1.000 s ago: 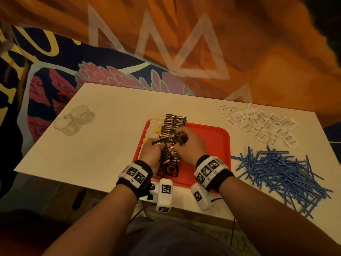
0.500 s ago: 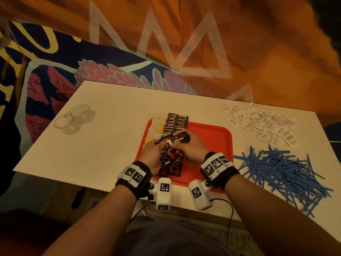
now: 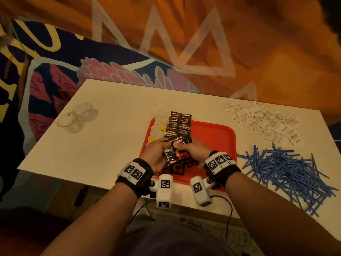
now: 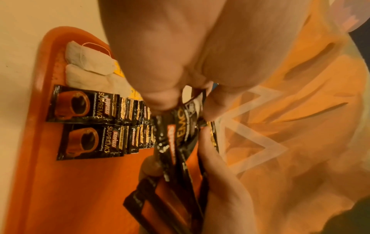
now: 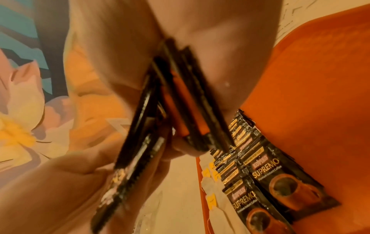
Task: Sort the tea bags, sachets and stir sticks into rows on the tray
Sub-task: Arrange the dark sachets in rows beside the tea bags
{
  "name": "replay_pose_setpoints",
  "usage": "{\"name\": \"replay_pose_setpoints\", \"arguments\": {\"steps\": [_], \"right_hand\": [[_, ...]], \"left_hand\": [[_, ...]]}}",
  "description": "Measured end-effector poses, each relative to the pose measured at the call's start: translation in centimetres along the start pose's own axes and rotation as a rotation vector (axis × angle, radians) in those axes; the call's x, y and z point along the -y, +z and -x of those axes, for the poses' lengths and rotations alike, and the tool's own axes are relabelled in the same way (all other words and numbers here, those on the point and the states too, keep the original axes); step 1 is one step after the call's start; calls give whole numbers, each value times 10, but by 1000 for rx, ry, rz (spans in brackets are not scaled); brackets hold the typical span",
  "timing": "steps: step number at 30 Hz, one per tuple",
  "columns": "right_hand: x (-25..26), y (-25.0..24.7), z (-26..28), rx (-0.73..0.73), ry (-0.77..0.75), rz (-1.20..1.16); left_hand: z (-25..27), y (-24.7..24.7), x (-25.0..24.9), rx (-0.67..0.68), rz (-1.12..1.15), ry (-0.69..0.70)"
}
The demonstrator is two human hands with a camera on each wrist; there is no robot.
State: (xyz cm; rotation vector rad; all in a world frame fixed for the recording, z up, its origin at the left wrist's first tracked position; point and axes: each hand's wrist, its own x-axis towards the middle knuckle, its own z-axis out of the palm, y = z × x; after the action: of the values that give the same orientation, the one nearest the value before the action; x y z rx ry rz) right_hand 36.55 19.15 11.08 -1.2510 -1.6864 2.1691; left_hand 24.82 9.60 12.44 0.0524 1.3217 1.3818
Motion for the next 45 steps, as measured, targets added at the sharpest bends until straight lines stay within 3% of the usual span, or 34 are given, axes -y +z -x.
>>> {"name": "replay_pose_setpoints", "arguments": {"steps": [4,7,9,12,16,21,24,26,28,30,33,36,38,41,43,45], "right_hand": [[-2,-4,3,-59,21,-124],[-6,-8,4,-115,45,-368],[-7,-7,5,-148,63,-466],[0,-2,8,-163,116,-571],[12,3,6,-59,130,-684],[17,-9,17,-58,103,-714],[12,-16,15,-113,52,-716],[13,-16,15,-116,-42,-695],[15,-13,18,-60,-101,-647],[16,-11,20,-12,-105,-578],[16,-13,24,64,-70,-512],[14,-22,26,95,-164,-338],[18,-30,29,5,-259,-47],[30,-41,41,-200,-526,502],[40,-37,51,-123,-639,863],[45,-28,58,-10,-644,1162]], "left_hand": [[5,-2,-5,-96,-121,98],[-2,-7,-11,-296,-375,383],[-2,-4,-14,-323,-510,556],[3,6,-11,-251,-643,715],[8,18,9,-49,-874,871],[12,17,16,75,-999,942],[9,16,14,-34,-863,846],[8,20,9,-44,-635,564],[8,27,5,105,-377,208],[9,29,1,205,-253,26],[11,27,-4,273,-206,-36],[13,27,-7,282,-222,-49],[13,26,-6,267,-192,-59],[12,24,-3,238,-81,-76],[11,26,0,228,-13,-82],[13,32,2,226,7,-71]]}}
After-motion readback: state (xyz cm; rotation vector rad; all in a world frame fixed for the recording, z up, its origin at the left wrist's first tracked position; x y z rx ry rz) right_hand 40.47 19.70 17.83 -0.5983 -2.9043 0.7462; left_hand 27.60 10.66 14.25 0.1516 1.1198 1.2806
